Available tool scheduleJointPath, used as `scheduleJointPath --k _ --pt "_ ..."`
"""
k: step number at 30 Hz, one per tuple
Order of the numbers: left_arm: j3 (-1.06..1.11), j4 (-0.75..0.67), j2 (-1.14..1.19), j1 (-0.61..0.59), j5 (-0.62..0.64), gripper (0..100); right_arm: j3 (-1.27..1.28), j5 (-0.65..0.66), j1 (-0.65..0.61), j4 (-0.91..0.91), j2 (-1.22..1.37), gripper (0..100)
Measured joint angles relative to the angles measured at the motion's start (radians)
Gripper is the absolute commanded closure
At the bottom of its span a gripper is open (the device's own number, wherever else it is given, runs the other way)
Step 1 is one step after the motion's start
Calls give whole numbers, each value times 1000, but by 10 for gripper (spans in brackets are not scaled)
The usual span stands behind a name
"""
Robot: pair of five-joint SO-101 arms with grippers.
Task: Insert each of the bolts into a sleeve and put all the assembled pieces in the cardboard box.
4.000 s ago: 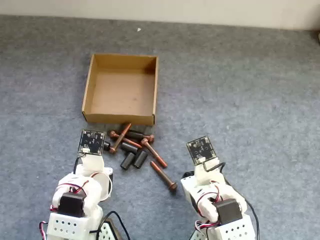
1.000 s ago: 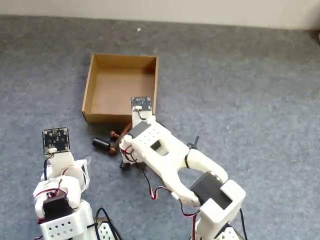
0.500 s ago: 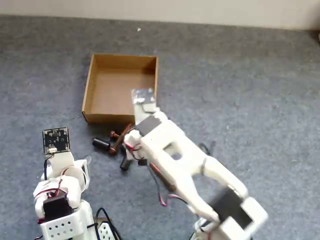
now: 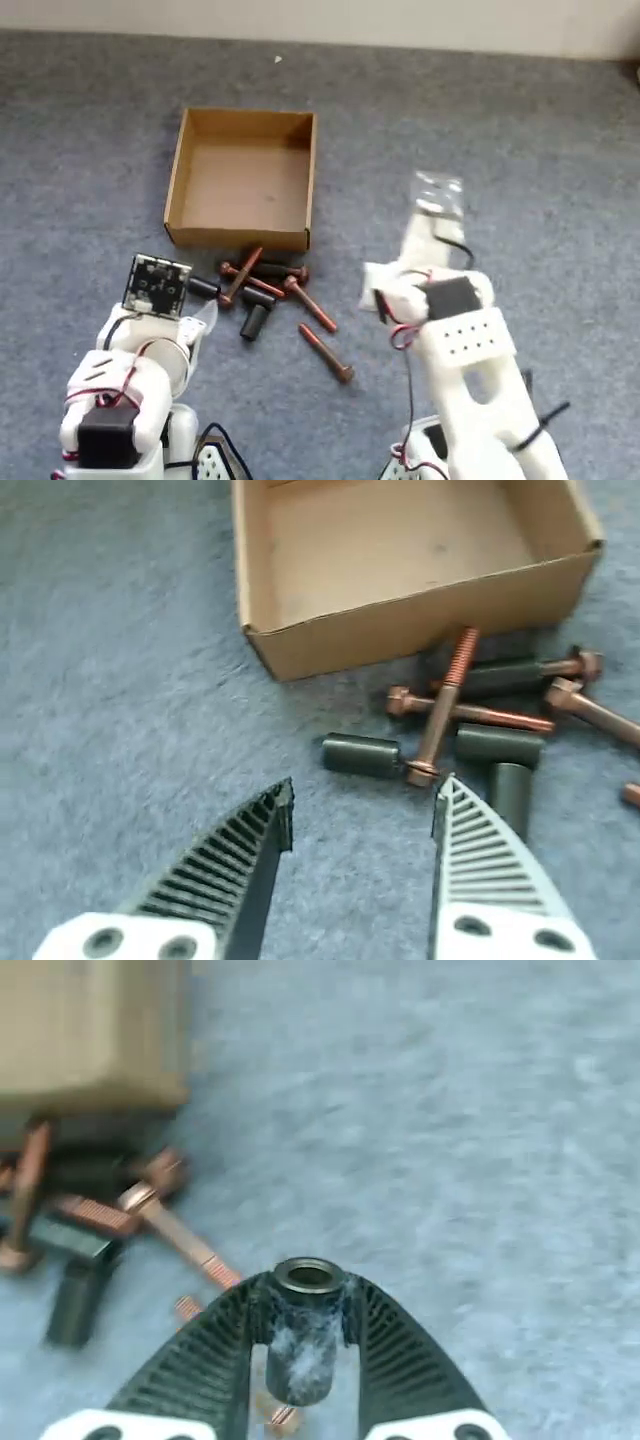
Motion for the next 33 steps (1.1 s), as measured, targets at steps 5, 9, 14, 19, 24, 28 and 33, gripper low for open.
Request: scheduleJointPath --k 5,9,14,19,24,28,33 --pt "-193 43 282 117 0 758 201 0 140 -180 -69 995" --pt "-402 101 601 226 98 758 298 0 203 -313 -72 995" --pt "-585 104 961 359 361 758 327 0 282 -413 -77 995" --pt "-666 49 1221 450 577 758 327 -78 345 -456 -77 995" --pt "-669 -98 1404 491 710 758 327 -92 354 -462 -77 995" --pt "-669 -183 1544 489 732 758 327 -94 354 -462 -77 995" --pt "-678 -285 1703 491 750 758 327 -94 354 -462 -77 995"
